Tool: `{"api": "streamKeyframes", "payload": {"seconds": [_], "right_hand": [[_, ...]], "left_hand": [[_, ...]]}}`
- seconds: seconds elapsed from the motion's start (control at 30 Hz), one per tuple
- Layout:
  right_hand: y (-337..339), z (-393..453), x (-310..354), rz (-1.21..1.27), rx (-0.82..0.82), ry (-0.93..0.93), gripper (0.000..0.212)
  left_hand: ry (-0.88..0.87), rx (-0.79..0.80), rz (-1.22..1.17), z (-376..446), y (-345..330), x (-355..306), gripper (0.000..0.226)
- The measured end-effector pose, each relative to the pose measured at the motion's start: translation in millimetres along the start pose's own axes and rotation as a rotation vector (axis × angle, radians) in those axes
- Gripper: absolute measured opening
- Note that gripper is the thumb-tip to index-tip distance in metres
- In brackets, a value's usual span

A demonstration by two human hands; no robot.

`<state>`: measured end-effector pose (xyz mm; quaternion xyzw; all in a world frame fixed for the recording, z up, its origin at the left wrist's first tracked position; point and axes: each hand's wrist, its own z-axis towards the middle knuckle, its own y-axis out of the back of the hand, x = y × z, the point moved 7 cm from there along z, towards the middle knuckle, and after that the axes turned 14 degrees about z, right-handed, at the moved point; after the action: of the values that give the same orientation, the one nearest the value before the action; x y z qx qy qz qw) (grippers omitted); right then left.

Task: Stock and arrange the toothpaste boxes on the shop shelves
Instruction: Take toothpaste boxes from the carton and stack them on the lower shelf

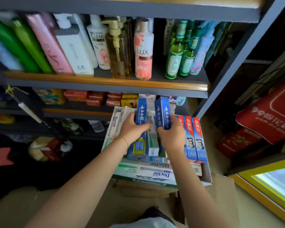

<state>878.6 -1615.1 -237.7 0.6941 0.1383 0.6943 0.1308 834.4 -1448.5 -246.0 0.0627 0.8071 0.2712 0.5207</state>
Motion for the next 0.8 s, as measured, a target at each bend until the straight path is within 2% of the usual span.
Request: {"api": "streamKeyframes", "payload": {"seconds": [0.1, 0.2, 0.27, 0.33, 0.37, 0.43, 0.5, 0.6, 0.7, 0.73, 0.8], "right_hand": [[4, -14, 63, 0.071, -0.018, 0.128, 0.029], [-34, -40, 120, 0.23, 0.108, 0.143, 0.019], [-84, -70, 144, 0.364, 0.216, 0.069, 0.016], [-145, -112, 161, 0.421, 0.329, -0.013, 0.038], [-174, -134, 169, 0.452, 0.381, -0.048, 0.036], [-233, -177, 181, 0.515, 0.51, -0.105, 0.01], [-288, -216, 190, 0.535, 0.594, -0.191, 0.021], [-359, -265, 209, 0.538, 0.662, -0.223, 0.011], [-412, -302, 239, 0.414, 0.735, -0.052, 0.017], [-427, -314, 250, 0.357, 0.757, 0.039, 0.017], [-454, -337, 272, 0.19, 0.793, 0.25, 0.024]], "left_hand": [[0.008, 0.009, -0.154, -14, 48, 3, 0.026], [0.072, 0.102, -0.522, -45, 105, 19, 0.025], [0.073, 0.095, -0.729, -66, 153, 45, 0.022], [0.086, 0.065, -0.871, -91, 204, 83, 0.027], [0.094, 0.045, -0.936, -104, 231, 106, 0.03], [0.125, -0.041, -1.033, -130, 284, 160, 0.035], [0.123, -0.088, -1.121, -153, 327, 213, 0.043], [0.144, -0.192, -1.251, -184, 380, 281, 0.047], [0.185, -0.296, -1.262, -199, 421, 325, 0.052], [0.192, -0.282, -1.26, -201, 431, 331, 0.054], [0.174, -0.269, -1.229, -201, 452, 337, 0.043]]}}
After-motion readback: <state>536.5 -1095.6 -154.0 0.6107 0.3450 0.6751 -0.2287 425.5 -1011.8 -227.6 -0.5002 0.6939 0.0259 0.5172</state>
